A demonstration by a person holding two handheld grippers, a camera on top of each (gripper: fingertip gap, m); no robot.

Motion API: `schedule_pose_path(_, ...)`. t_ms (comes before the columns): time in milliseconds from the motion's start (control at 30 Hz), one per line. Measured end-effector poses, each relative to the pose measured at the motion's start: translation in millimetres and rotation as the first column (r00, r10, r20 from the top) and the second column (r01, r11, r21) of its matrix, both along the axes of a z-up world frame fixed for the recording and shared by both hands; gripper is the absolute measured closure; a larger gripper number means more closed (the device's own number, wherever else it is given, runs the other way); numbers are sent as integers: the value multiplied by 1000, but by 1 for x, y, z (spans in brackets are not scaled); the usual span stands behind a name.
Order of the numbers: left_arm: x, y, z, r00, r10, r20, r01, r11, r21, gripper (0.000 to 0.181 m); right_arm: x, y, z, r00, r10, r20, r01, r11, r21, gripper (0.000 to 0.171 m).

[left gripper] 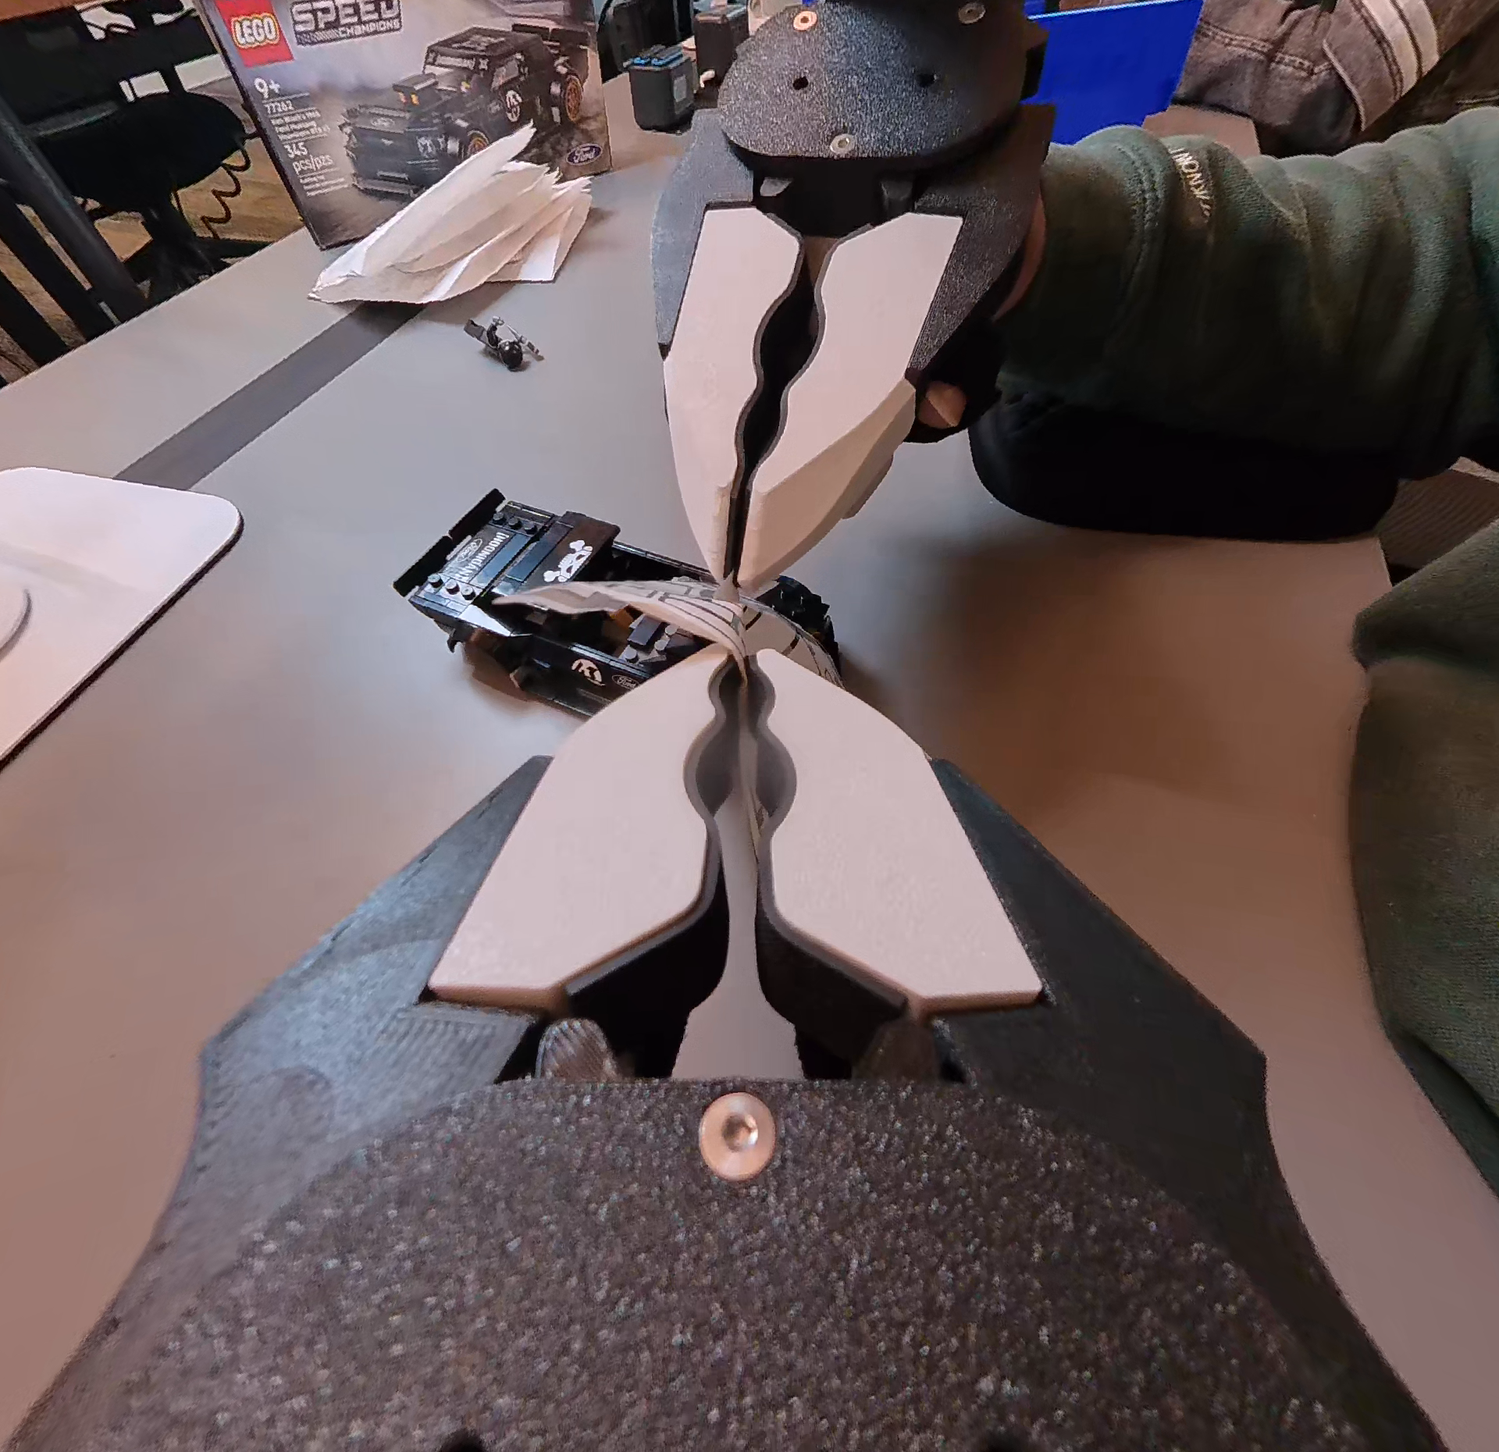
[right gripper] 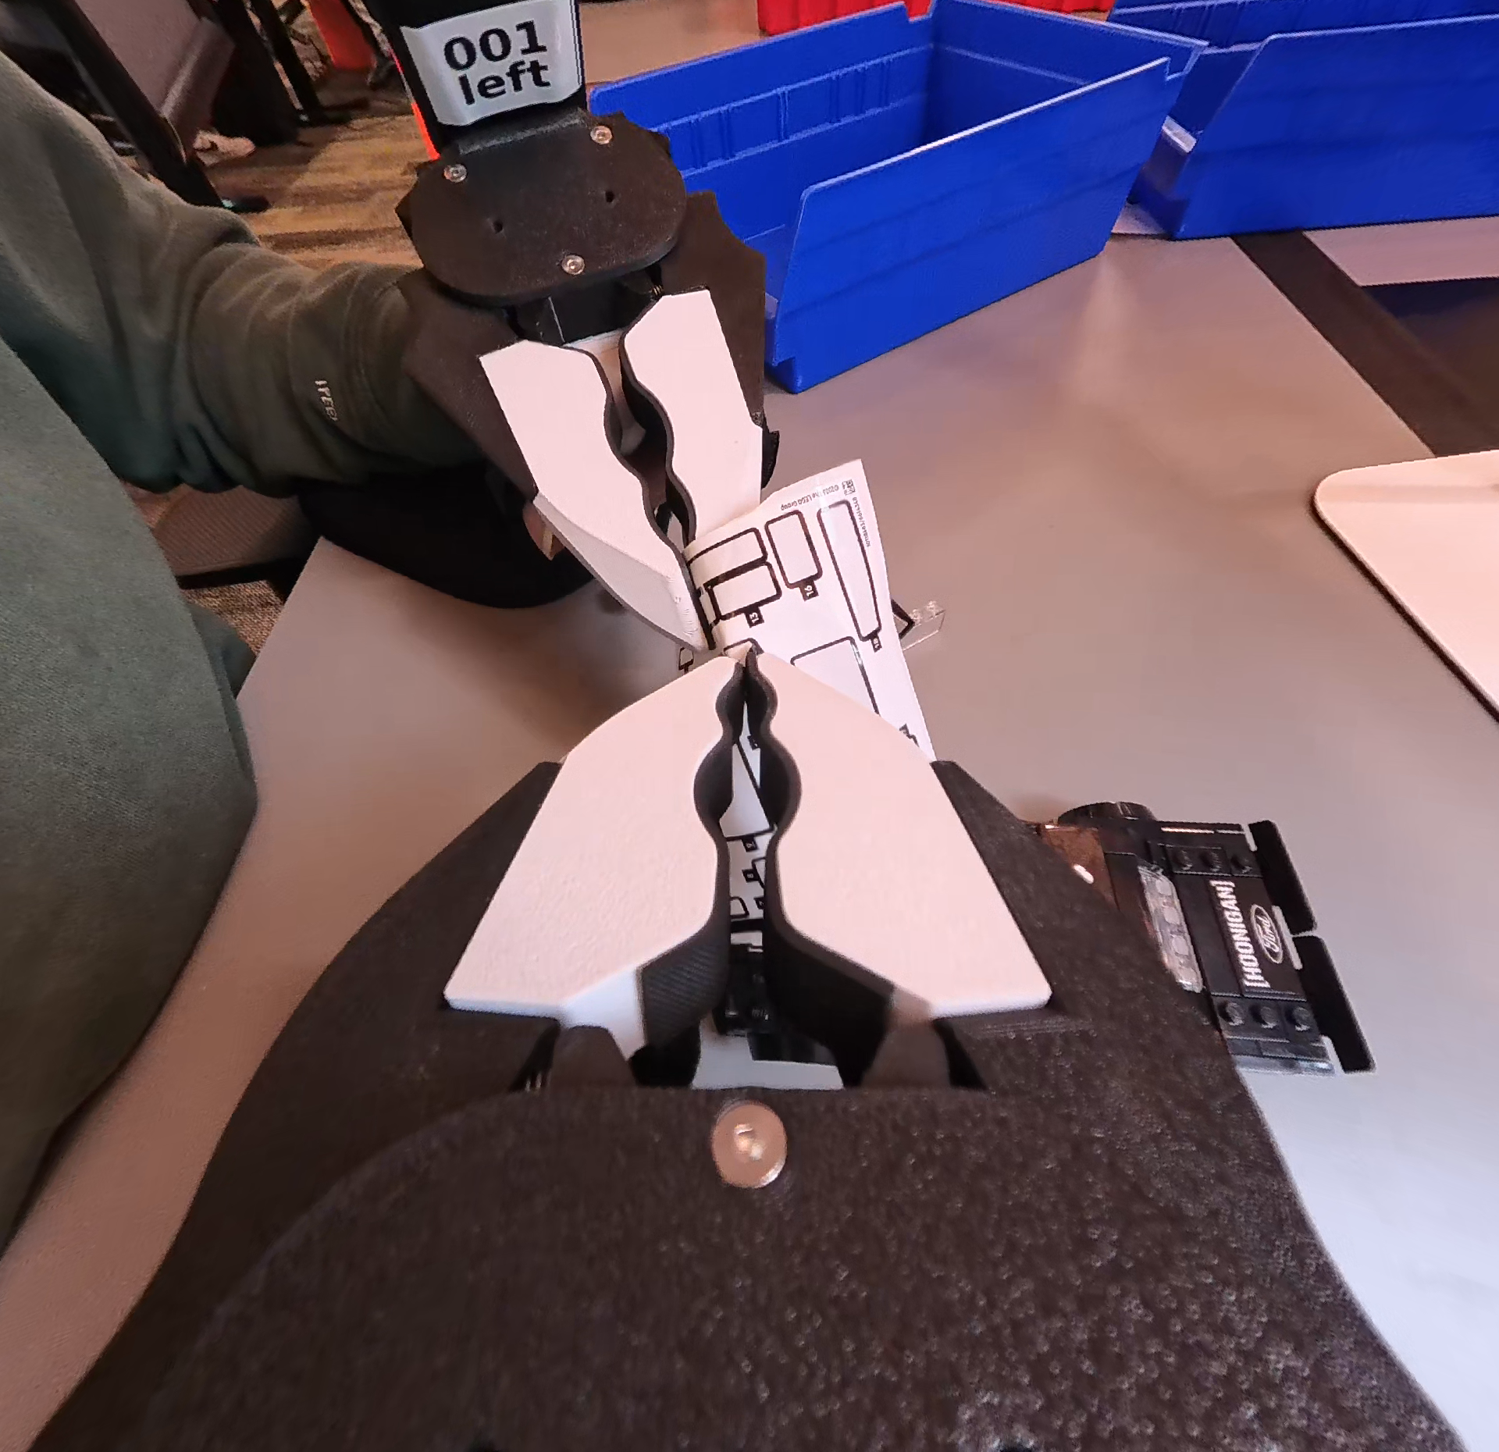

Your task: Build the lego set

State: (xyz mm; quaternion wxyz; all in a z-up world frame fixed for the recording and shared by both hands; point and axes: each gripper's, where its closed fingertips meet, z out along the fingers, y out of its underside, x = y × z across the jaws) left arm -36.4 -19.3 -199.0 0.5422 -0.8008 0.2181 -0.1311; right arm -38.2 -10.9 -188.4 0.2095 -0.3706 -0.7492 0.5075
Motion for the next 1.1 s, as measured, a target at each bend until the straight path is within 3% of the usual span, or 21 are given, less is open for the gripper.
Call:
schedule_pose_path(267, -8, 0, 10, 986, 17, 166, -17, 1000, -5, 180, 0, 9, 17, 999, -24, -43, 20, 996, -82, 171)
schedule_pose_path(467, -24, 1, 30, 918, 26, 395, -42, 999, 33, 181, 3, 26, 45, 988, -85, -131, 57, 978, -203, 171)
schedule_pose_path(733, -53, 11, 43, 850, 97, 518, -145, 988, 53, 180, 18, 58, 77, 954, -187, -236, 103, 939, -328, 171)
schedule_pose_path(900, -100, 42, 42, 783, 245, 572, -280, 959, -28, 181, 30, 88, 74, 922, -301, -245, 197, 907, -373, 171)
schedule_pose_path(1100, -180, 102, 6, 618, 467, 632, -433, 874, -223, 181, 39, 115, 55, 897, -394, -199, 291, 866, -407, 171)
